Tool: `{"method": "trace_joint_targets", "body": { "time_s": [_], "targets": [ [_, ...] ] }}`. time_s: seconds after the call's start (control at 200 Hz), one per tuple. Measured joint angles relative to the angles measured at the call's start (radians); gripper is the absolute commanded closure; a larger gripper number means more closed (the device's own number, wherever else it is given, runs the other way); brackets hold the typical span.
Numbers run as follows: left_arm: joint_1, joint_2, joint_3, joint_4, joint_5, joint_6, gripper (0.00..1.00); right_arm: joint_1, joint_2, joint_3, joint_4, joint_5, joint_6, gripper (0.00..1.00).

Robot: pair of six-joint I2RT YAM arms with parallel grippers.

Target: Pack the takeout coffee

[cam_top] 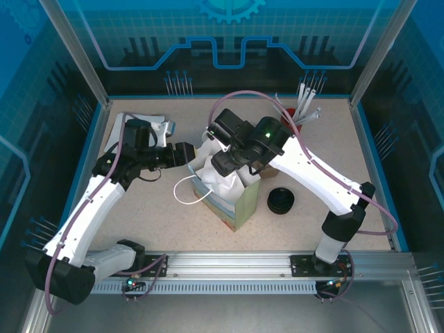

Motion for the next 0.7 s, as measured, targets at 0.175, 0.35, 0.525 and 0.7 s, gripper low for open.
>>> {"method": "trace_joint_targets", "body": {
  "time_s": [0.175, 0.35, 0.525, 0.7],
  "targets": [
    [0.000, 0.004, 0.044, -0.028, -0.026, 0.009, 0.32, -0.005, -0.007, -0.012, 0.011, -0.062, 0.000, 0.51],
    [0.000, 0.003, 0.057, -0.049, -0.056, 0.024, 0.30, -0.005, -0.016, -0.099, 0.056, -0.135, 0.011, 0.57],
    [0.000, -0.003, 0.058, -0.073, -0.083, 0.032, 0.27, -0.005, 0.015, -0.118, 0.086, -0.109, 0.003, 0.61],
    [0.000, -0.022, 0.064, -0.098, -0.101, 0.035, 0.25, -0.016, 0.083, -0.121, 0.123, -0.060, -0.009, 0.62]
  ]
}}
